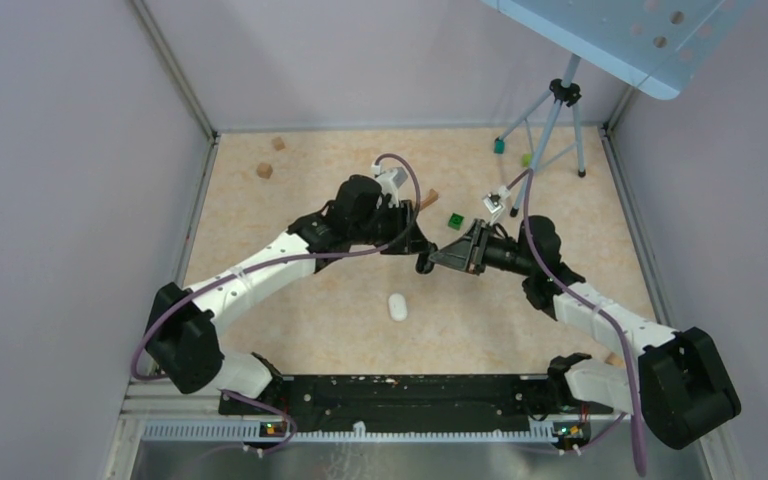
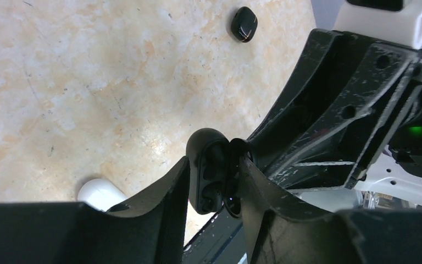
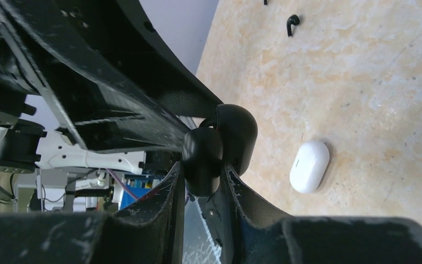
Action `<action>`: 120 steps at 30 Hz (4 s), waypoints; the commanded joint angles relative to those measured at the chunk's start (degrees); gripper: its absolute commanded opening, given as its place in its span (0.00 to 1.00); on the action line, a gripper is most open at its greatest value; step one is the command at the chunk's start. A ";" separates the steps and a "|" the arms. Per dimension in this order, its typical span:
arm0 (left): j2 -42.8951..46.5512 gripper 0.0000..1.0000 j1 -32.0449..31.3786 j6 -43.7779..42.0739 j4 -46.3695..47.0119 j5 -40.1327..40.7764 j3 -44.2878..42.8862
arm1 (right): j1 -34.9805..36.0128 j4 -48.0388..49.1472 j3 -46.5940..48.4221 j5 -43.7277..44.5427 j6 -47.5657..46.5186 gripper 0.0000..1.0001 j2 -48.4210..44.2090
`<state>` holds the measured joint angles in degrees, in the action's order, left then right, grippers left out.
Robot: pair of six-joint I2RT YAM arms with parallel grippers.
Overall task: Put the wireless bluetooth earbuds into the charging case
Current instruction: Insert the left earbud into the left side groove of the charging case, then place the charging case with the earbuds at the center of the board, then pick up the charging case from the center of the board.
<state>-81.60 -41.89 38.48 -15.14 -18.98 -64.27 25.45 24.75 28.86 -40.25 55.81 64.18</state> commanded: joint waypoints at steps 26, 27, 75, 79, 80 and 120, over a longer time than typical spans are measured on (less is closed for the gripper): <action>17.44 0.53 12.43 -6.66 -3.51 2.09 -5.60 | -0.83 -0.79 18.22 -0.98 -0.63 0.00 29.24; 17.67 0.53 12.78 -6.62 -3.25 1.90 -5.26 | -0.92 -0.02 17.98 -1.01 -0.10 0.00 30.19; 16.02 0.43 15.53 -3.18 2.60 0.87 7.67 | -9.49 -57.61 12.78 50.85 -18.50 0.74 0.64; 15.34 0.49 15.59 -2.72 2.64 0.88 7.50 | -13.53 -62.23 11.75 57.38 -16.66 0.74 -2.76; 15.33 0.50 15.55 -2.71 2.64 0.86 7.49 | -14.99 -62.48 11.42 57.39 -16.61 0.75 -2.97; 8.02 0.74 17.66 -9.60 -4.35 -1.32 5.22 | -20.55 -42.04 9.88 31.97 -22.95 0.29 11.00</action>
<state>-71.44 -26.09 31.18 -19.49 -14.35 -57.04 3.62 -20.32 40.73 2.44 32.69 81.23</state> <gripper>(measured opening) 0.683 0.471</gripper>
